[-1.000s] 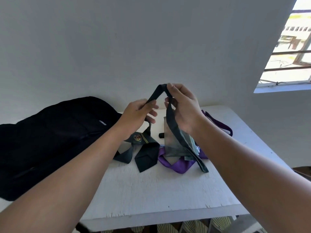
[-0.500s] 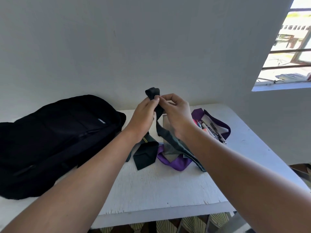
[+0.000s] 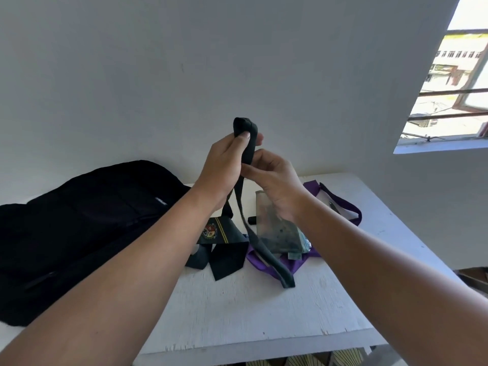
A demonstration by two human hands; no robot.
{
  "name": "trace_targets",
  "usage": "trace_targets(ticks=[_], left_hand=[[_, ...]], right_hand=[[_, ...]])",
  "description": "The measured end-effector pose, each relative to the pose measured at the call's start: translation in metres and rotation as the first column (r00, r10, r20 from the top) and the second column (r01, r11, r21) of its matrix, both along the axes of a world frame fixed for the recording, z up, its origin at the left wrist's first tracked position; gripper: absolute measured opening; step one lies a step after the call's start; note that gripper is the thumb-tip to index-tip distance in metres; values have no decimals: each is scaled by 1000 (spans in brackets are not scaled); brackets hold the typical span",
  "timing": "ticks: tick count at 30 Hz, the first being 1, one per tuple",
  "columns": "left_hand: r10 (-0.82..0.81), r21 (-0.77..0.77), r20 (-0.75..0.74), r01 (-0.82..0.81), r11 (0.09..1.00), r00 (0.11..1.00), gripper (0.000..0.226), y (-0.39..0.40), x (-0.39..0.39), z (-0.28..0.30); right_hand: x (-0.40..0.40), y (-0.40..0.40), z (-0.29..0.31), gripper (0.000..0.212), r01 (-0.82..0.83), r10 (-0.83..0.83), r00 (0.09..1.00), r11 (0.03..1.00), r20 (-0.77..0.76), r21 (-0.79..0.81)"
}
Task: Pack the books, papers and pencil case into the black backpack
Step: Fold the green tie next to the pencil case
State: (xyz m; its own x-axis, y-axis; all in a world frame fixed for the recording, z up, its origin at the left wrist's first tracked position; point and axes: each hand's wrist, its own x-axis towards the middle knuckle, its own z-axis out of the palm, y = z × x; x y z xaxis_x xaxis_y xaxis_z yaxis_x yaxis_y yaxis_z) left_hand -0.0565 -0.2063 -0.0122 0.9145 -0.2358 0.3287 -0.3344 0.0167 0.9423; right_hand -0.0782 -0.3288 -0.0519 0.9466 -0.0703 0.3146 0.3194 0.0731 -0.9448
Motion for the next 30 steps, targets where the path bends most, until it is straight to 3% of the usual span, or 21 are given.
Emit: trace_targets(ticks=[3, 6, 9, 11, 13, 17, 19, 22, 26, 28, 30], left_hand=[[31, -51, 42, -29, 998, 999, 34, 2, 4, 8], [-46, -210, 2, 46, 977, 999, 33, 0, 8, 32], [-61, -273, 37, 68, 960, 997, 27, -2, 16, 42], [-38, -199, 74, 52, 979, 997, 27, 1, 19, 38], [-5, 5, 146, 4, 1000, 989, 28, 8, 20, 28], [-91, 379, 195, 10, 925, 976, 23, 19, 21, -2], [-155, 415, 173, 71, 907, 973, 22, 20, 20, -13], [-208, 376, 116, 151, 914, 971, 21, 20, 19, -27], [-194, 488, -42, 189, 852, 980, 17, 28, 23, -48], [-153, 476, -158, 211, 854, 975, 19, 36, 29, -57], [-82, 482, -177, 159, 862, 981, 18, 45, 35, -63]], right_hand=[[1, -1, -3, 12, -7, 6, 1000, 998, -21, -70], [4, 0, 7, 14, 22, -21, 1000, 998, 8, -59], [6, 6, 21, 11, 50, -45, 997, 995, 59, -81], [4, 11, 22, 14, 68, -65, 997, 995, 34, -73], [4, 11, 15, 21, 128, -128, 992, 992, -24, 1], [5, 5, 6, 18, 108, -100, 992, 989, -75, 105], [5, 4, 3, 19, 77, -76, 997, 995, -27, 60], [4, 3, 3, 10, 186, -186, 982, 981, -5, 59], [10, -4, 8, 14, 289, -285, 957, 938, -48, 192], [13, -8, 11, 24, 293, -286, 956, 924, -64, 244], [13, -12, 11, 23, 265, -254, 964, 914, -75, 308]])
